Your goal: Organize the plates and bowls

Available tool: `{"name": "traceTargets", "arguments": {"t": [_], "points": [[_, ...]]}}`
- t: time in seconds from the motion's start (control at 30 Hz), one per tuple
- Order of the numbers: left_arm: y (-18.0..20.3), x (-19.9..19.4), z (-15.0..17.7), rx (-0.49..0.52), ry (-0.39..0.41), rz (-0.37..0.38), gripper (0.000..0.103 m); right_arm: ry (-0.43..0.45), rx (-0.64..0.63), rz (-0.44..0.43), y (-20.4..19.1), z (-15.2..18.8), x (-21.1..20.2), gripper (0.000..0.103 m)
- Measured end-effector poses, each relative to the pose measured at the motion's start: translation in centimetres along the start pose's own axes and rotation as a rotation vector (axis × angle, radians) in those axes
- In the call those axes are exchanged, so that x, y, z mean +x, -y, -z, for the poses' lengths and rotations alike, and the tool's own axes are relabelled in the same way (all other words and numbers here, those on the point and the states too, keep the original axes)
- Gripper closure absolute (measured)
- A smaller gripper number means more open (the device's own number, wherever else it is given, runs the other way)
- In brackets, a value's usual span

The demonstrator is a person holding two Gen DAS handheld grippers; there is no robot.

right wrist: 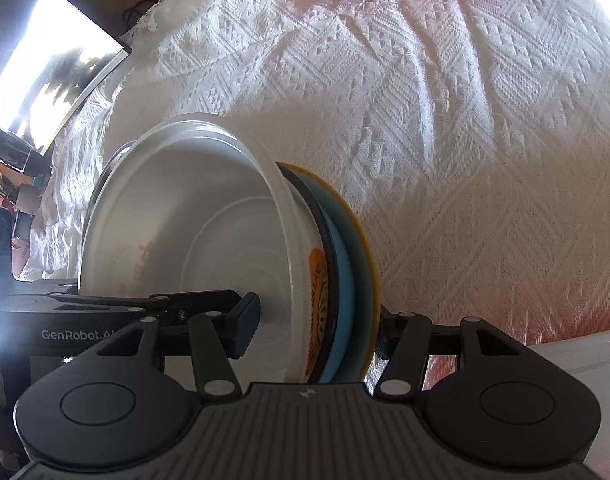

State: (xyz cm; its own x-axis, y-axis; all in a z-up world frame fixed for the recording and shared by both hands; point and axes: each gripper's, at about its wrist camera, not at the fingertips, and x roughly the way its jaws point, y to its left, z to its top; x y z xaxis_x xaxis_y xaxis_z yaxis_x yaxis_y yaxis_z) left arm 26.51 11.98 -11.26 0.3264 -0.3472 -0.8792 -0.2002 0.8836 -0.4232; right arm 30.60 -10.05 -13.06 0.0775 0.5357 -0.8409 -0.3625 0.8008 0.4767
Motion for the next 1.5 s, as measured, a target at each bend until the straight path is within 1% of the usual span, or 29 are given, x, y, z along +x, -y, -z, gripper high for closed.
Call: {"name": "traceTargets", "arguments": {"t": [0.2, 0.57, 0.77, 0.87, 0.93, 1.03, 1.1, 1.2, 1.3, 1.37, 1.5], "points": [[0.2, 0.0, -0.1, 0.008, -0.012, -0.008, 0.052, -0.007, 0.013, -0.004, 0.1, -0.1, -0.1, 0.047], [0.8, -0.6, -0.2, 0.019, 0.01, 0.003, 0.051, 0.028, 0.008, -0.003, -0.2, -0.3, -1.2, 0.046], [0.8, -0.7, -0.2, 0.009, 0.001, -0.008, 0.051, 0.02, 0.036, -0.016, 0.0, -0.3, -1.2, 0.046], [0.6, -1.3, -0.3, 0.006, -0.007, -0.002, 0.051, 0.024, 0.035, -0.015, -0.5, -0.2, -1.4, 0.046], [0.4, -2.3, -0.4, -0.002, -0.004, 0.002, 0.051, 0.032, 0.036, -0.012, -1.1, -0.2, -1.9, 0.046], [0.3, -4.9, -0.8, 0.002, 0.022, 0.001, 0.051, 0.037, 0.015, -0.02, -3.0, -0.9, -3.1, 0.046], [-0.5, -7.1, -1.1, 0.002, 0.048, -0.002, 0.051, 0.047, -0.027, -0.025, -5.0, -1.5, -3.7, 0.045], [-2.5, -10.5, -1.4, 0.015, 0.097, -0.036, 0.051, 0.073, -0.095, -0.049, -8.7, -2.7, -3.8, 0.045], [-5.7, -13.0, -1.8, 0.001, 0.122, -0.08, 0.051, 0.08, -0.129, -0.088, -12.4, -4.0, -2.1, 0.045], [-8.5, -13.9, -2.2, -0.015, 0.122, -0.104, 0.051, 0.072, -0.137, -0.114, -14.6, -4.7, -0.3, 0.045], [-13.1, -13.1, -3.1, -0.062, 0.103, -0.117, 0.051, 0.017, -0.121, -0.13, -17.6, -5.9, 4.2, 0.046]]}}
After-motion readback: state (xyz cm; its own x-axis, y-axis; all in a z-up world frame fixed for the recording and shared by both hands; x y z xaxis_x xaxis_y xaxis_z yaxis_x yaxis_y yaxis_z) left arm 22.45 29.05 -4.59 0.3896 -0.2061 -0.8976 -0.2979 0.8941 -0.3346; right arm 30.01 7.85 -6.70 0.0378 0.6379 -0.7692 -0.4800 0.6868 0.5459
